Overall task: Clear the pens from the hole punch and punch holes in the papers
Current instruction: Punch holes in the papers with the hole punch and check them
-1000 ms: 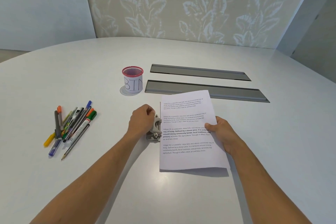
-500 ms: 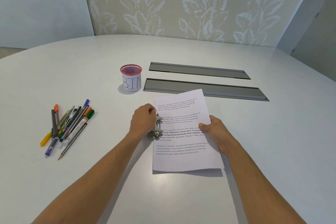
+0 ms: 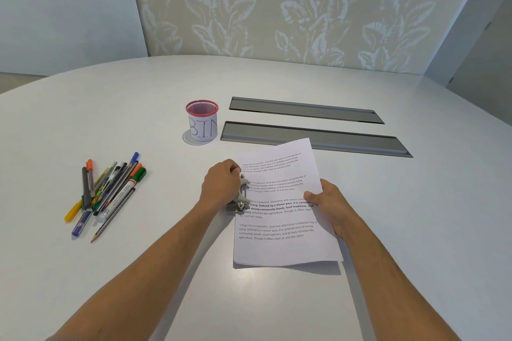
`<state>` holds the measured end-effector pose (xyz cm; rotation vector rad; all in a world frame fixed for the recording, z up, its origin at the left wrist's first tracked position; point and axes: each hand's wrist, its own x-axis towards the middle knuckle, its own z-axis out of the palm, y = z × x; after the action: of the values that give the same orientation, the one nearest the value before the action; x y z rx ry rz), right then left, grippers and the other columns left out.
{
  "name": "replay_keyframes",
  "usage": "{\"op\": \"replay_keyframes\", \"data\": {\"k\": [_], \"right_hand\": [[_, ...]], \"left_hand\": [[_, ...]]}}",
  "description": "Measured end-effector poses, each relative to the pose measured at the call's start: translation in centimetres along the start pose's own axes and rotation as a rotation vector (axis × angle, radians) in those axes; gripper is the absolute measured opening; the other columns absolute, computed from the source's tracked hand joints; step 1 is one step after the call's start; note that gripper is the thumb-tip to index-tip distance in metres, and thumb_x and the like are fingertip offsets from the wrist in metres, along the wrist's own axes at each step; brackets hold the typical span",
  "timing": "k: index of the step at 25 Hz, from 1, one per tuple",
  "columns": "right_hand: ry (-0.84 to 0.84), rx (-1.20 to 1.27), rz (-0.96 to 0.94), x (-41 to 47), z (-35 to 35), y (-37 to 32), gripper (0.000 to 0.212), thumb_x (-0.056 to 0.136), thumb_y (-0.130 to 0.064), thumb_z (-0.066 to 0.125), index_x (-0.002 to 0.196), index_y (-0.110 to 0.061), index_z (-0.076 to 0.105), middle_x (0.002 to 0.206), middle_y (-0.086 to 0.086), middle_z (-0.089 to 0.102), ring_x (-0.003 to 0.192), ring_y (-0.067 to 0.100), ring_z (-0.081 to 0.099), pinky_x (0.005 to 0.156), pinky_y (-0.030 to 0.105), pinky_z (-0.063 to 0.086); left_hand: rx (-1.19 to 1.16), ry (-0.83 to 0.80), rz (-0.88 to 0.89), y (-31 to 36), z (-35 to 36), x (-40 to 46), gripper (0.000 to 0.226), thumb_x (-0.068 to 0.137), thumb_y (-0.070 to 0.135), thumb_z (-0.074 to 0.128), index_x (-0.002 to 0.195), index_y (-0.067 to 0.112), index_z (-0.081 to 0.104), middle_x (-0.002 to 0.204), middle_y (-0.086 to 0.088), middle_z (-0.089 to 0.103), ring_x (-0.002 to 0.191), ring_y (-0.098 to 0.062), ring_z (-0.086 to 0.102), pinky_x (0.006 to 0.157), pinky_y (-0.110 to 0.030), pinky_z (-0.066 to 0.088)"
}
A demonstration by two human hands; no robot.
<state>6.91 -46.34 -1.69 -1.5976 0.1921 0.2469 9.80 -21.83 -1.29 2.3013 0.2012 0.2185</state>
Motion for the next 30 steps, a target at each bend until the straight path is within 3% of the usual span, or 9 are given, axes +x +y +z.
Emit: {"op": "replay_keyframes", "data": {"k": [10,18,20,24,30], "right_hand": [[0.037,-0.107,-0.022,-0.3,0.3,-0.2,0.024,0.095,-0.002,0.053,0.117,-0.009,0.06,0.114,0.008,0.072,0.101,0.028,0.07,0.095,0.048,0.053],[0.043,-0.11,-0.021,-0.3,0.4,-0.2,0.025,0.095,-0.001,0.053,0.117,-0.01,0.06,0.115,0.008,0.071,0.102,0.028,0.07,0.095,0.047,0.053],[0.04,-0.113,-0.026,-0.2,0.4,-0.1,0.026,0.095,-0.001,0.053,0.118,-0.01,0.06,0.115,0.007,0.071,0.102,0.028,0.07,0.096,0.048,0.053],[0.048,-0.116,-0.036,-0.1,0.3,0.1,0.024,0.094,-0.001,0.053,0.114,-0.012,0.061,0.115,0.007,0.072,0.102,0.027,0.07,0.096,0.047,0.053],[0.048,-0.128,-0.055,-0.1,0.3,0.2,0.025,0.094,-0.002,0.053,0.115,-0.013,0.06,0.114,0.004,0.072,0.102,0.024,0.07,0.096,0.045,0.053]], "left_hand": [[0.125,0.034,-0.151,1.3,-0.2,0.4,0.025,0.097,0.028,0.042,0.096,0.015,0.063,0.089,-0.002,0.054,0.083,-0.027,0.048,0.074,-0.032,0.037],[0.142,0.056,-0.148,1.1,0.6,0.9,0.025,0.098,0.034,0.044,0.094,0.016,0.06,0.099,-0.006,0.065,0.084,-0.027,0.05,0.075,-0.035,0.039],[0.138,0.037,-0.118,0.9,0.8,1.0,0.024,0.098,0.032,0.042,0.1,0.017,0.061,0.104,-0.006,0.066,0.092,-0.028,0.052,0.076,-0.036,0.039],[0.359,0.04,-0.036,0.2,0.9,1.0,0.03,0.099,0.029,0.035,0.12,0.023,0.056,0.116,-0.01,0.056,0.111,-0.032,0.044,0.089,-0.043,0.036],[0.44,0.013,0.044,-1.3,1.2,1.4,0.033,0.098,0.03,0.034,0.126,0.028,0.052,0.132,-0.007,0.05,0.131,-0.028,0.033,0.102,-0.05,0.028]]}}
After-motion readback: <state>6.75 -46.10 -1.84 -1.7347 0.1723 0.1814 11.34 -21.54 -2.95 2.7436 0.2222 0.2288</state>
